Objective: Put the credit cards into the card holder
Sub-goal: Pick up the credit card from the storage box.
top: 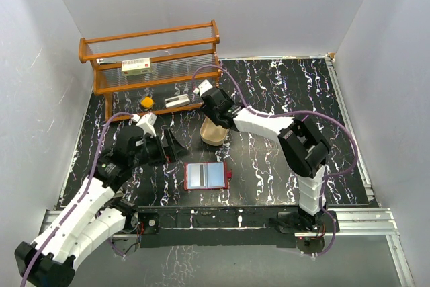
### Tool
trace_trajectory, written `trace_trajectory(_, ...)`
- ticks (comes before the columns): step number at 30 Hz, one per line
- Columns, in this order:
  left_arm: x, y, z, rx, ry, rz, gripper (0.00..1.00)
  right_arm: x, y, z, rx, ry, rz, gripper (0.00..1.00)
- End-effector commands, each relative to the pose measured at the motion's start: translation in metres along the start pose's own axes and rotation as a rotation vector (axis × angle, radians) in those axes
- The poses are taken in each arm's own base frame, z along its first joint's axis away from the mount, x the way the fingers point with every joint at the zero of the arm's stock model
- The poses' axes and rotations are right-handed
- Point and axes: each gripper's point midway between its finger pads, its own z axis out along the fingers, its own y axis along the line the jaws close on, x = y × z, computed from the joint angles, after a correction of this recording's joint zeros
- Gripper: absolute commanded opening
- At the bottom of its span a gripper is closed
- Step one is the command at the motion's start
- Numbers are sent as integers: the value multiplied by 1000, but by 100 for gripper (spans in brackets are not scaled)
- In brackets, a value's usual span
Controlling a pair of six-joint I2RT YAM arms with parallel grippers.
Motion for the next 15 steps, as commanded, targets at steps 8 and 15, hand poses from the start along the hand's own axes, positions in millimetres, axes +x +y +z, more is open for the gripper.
trace_trajectory(8, -17, -7, -37, 1, -132, 77, 99, -20, -18, 12, 86, -24, -132, 53)
trace_trajectory(15, -17, -7, -37, -3, -135, 70, 99, -20, -19, 17, 86, -21, -157, 50)
